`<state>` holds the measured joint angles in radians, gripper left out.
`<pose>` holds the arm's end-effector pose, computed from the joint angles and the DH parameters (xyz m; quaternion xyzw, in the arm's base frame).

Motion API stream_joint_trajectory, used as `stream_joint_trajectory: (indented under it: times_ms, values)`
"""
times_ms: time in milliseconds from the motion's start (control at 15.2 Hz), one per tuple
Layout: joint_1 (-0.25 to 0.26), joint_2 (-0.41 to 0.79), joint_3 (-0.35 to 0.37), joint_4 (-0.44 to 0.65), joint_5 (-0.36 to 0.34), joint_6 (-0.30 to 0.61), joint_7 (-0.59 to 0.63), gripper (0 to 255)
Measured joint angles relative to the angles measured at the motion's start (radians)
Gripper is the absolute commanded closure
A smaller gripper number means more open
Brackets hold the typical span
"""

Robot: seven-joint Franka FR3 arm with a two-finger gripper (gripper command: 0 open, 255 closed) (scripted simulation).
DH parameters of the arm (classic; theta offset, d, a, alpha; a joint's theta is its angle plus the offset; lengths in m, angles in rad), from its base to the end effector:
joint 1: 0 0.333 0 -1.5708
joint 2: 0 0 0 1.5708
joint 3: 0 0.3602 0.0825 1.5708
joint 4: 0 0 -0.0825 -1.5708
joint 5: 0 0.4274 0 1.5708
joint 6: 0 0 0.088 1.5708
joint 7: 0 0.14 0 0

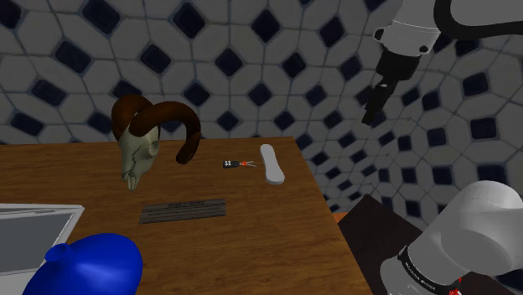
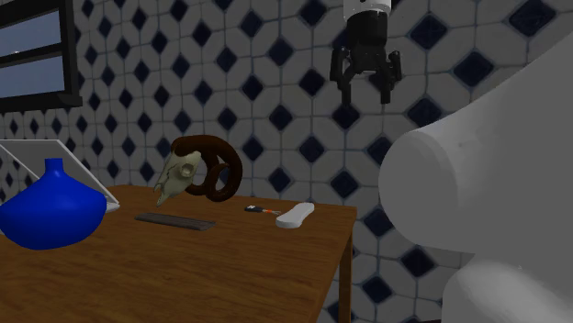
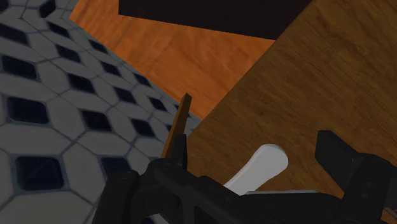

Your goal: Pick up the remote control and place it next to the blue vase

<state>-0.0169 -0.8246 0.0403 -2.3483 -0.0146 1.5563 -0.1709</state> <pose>0.3071 0.0092 0.6034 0.9955 0.0905 0.0143 0.0233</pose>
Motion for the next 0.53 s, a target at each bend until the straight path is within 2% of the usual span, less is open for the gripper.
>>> stream_joint_trajectory:
  times_ms: [264,528]
  values:
    - [-0.007,0.039,0.029,-0.026,0.023,0.061,0.061,0]
    - [-0.022,0.138,0.079,-0.06,0.057,0.187,0.171,0]
